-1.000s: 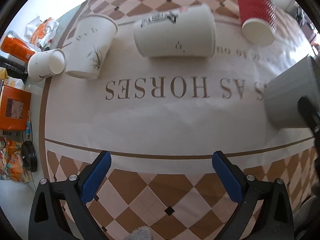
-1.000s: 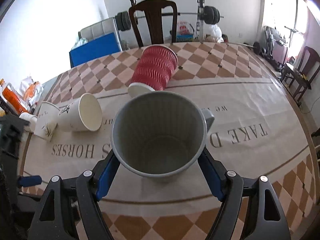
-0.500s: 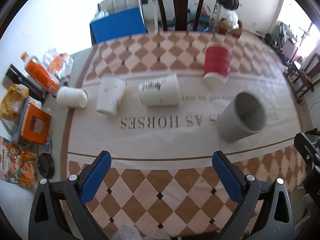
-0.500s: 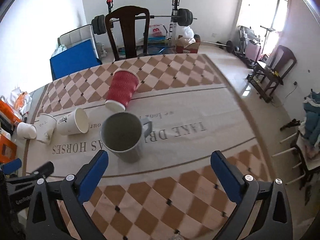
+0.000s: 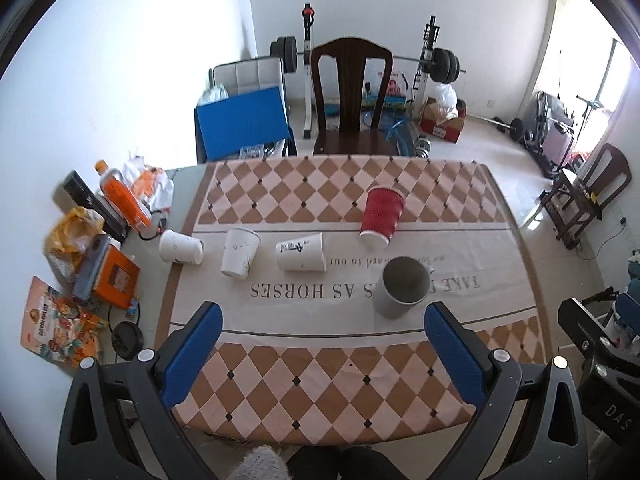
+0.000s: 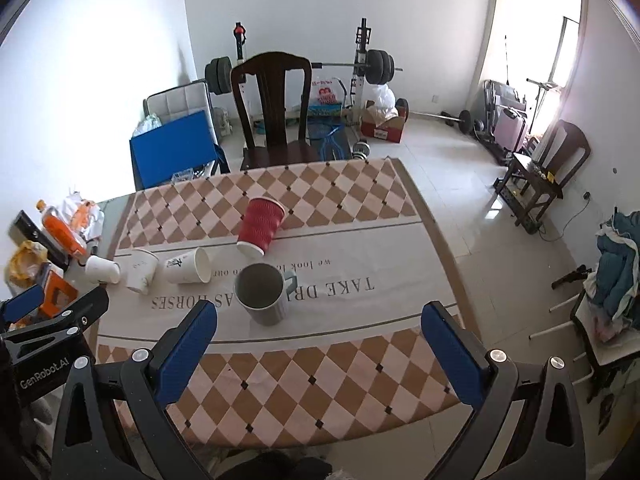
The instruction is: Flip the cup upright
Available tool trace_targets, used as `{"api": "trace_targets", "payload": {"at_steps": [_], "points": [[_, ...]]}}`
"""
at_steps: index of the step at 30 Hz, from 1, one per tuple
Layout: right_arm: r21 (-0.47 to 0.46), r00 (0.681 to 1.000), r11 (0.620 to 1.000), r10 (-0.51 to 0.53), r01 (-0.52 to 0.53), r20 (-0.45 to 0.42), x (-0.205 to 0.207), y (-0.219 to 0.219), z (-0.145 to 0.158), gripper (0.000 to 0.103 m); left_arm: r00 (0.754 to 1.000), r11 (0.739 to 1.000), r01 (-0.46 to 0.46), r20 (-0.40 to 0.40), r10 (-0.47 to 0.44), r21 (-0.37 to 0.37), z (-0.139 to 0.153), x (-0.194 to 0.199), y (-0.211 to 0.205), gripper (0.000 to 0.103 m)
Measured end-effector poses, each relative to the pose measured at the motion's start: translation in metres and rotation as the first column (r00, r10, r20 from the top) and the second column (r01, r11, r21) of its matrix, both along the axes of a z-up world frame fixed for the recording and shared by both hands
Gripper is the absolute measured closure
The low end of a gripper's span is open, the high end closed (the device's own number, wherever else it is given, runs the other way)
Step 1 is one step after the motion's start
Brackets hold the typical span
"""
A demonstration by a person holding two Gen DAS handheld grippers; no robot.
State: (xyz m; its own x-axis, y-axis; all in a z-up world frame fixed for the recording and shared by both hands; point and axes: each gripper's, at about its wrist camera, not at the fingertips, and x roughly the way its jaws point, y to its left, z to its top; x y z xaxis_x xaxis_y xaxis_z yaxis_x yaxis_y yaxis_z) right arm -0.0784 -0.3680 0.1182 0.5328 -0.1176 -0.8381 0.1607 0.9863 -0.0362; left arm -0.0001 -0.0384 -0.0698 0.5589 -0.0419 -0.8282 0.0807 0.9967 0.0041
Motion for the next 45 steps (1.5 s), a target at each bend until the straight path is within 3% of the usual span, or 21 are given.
{"api": "trace_targets", "payload": {"at_steps": [6,16,45], "points": [[0.012,1.0,1.0,0.0,-0.001,0.018,-0.017,-0.01,0.041,0.0,1.0,1.0,-0.027,-0.003,0.027,0.006,0.028,-0.016,-0.003,0.0],[0.017,1.0,0.999,0.028,-0.028,-0.001,-0.029,-0.015,0.059,0.0,0.998,0.998,-0.051,-0.032,0.053,0.037,0.04,-0.037,-0.008,0.0],[0.02,0.995,0.996,0.092,-0.092,-0.032,-0.029,-0.014,0.051,0.0,0.993,0.993,-0.103,-0.046,0.106,0.06,0.042,-0.051,-0.009,0.0]]}}
